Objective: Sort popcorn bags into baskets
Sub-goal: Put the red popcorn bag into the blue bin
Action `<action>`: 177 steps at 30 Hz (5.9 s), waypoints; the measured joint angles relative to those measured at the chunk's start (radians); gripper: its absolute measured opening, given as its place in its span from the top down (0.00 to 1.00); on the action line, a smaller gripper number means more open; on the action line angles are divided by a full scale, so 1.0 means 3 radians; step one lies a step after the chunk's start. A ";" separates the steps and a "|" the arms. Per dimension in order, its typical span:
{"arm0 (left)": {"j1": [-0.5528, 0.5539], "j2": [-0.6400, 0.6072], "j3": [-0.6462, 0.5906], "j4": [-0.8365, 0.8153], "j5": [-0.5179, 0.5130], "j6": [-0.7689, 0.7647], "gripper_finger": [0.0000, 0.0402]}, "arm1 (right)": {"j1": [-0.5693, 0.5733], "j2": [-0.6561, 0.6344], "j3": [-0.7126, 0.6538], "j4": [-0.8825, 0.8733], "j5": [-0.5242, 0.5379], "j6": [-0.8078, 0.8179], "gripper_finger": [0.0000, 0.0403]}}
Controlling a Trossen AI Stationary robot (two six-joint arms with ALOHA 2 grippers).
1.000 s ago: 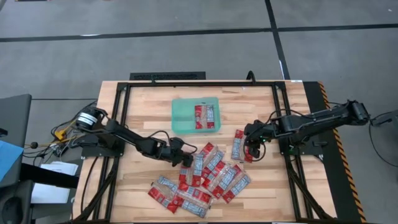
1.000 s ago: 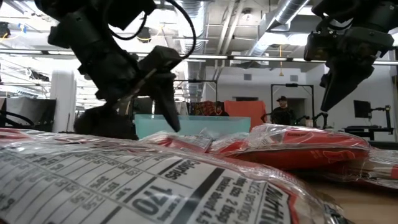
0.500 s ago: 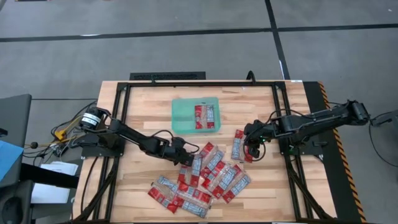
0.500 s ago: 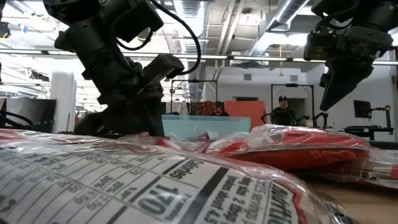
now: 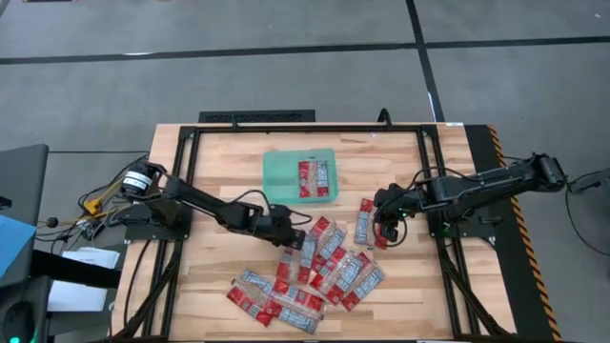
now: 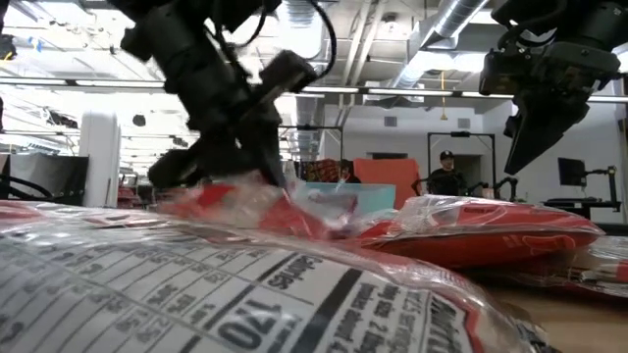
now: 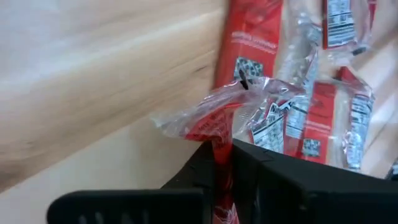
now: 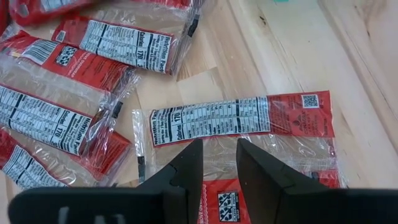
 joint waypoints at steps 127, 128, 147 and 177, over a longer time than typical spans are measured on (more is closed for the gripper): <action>0.0155 0.0943 0.1067 -0.0649 0.0073 0.1451 0.32 | 0.0008 0.0001 -0.0003 0.0076 0.0076 0.0039 0.71; 0.0156 0.0962 0.1072 -0.0650 0.0072 0.1438 0.32 | 0.0008 0.0000 -0.0003 0.0090 0.0077 0.0038 0.71; 0.0194 0.1012 0.1071 -0.0792 0.0297 0.1460 0.95 | -0.0005 0.0001 -0.0003 0.0172 0.0081 0.0099 0.71; 0.0620 -0.0297 0.1067 -0.0962 -0.0334 0.1311 1.00 | -0.0005 0.0001 -0.0003 0.0171 0.0091 0.0209 0.71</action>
